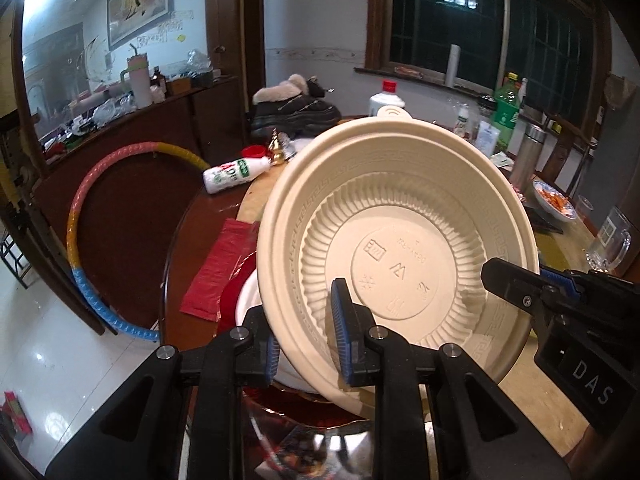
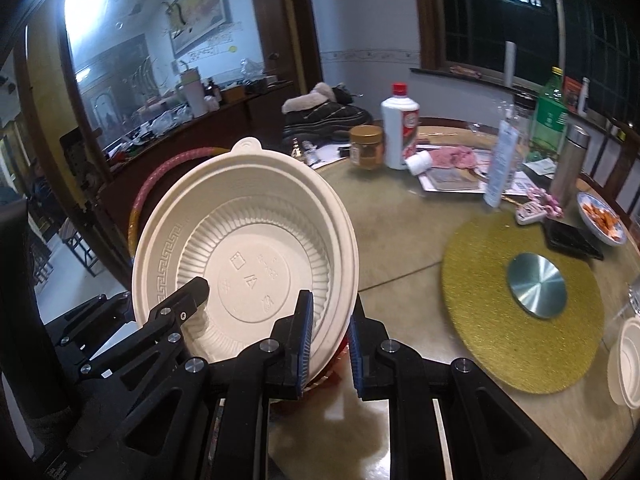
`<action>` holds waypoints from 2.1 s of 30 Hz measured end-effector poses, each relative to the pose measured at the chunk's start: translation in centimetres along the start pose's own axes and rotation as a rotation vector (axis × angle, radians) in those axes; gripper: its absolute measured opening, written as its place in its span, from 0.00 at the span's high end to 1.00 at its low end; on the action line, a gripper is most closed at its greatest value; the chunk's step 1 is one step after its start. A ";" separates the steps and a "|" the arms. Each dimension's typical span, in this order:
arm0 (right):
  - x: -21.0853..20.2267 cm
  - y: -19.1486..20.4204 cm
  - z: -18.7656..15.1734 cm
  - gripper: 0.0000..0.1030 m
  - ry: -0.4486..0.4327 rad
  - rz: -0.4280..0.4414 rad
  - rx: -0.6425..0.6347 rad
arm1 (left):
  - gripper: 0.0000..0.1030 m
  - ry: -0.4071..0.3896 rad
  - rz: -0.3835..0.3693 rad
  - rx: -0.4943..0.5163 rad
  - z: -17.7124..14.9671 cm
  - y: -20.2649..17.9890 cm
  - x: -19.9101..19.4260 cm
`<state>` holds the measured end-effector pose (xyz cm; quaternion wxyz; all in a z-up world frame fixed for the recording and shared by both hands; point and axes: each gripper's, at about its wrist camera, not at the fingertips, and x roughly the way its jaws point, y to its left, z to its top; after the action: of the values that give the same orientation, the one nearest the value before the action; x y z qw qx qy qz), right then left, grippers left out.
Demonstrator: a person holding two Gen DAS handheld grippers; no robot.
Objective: Organize plates and bowls
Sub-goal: 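Move the beige bowl over the red plate stack and lower it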
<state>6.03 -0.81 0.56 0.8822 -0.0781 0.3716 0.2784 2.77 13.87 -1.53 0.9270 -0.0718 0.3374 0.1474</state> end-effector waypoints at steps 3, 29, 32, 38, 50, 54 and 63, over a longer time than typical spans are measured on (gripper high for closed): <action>1.1 0.6 0.3 0.85 0.024 0.025 -0.007 | 0.80 0.025 0.011 -0.006 0.1 0.8 0.7; 7.7 2.6 0.4 0.83 0.184 0.034 -0.047 | 0.80 0.181 0.023 -0.029 -0.7 3.5 5.1; 7.9 2.6 0.5 0.83 0.193 0.033 -0.049 | 0.80 0.198 0.011 -0.035 -0.7 3.6 5.4; 8.1 2.4 0.5 0.83 0.204 0.040 -0.045 | 0.80 0.209 0.005 -0.030 -0.8 3.5 5.7; 8.8 2.3 0.5 0.82 0.228 0.043 -0.047 | 0.80 0.222 0.011 -0.023 -0.8 3.5 6.2; 8.8 2.4 0.4 0.82 0.228 0.042 -0.049 | 0.80 0.223 0.013 -0.023 -0.6 3.6 6.3; 8.9 2.0 0.5 0.82 0.231 0.042 -0.040 | 0.80 0.225 0.008 -0.021 -0.6 3.4 6.4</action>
<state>10.31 4.92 -5.14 0.8257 -0.1195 0.4667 0.2934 5.98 18.40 -6.24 0.8819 -0.0963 0.4379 0.1455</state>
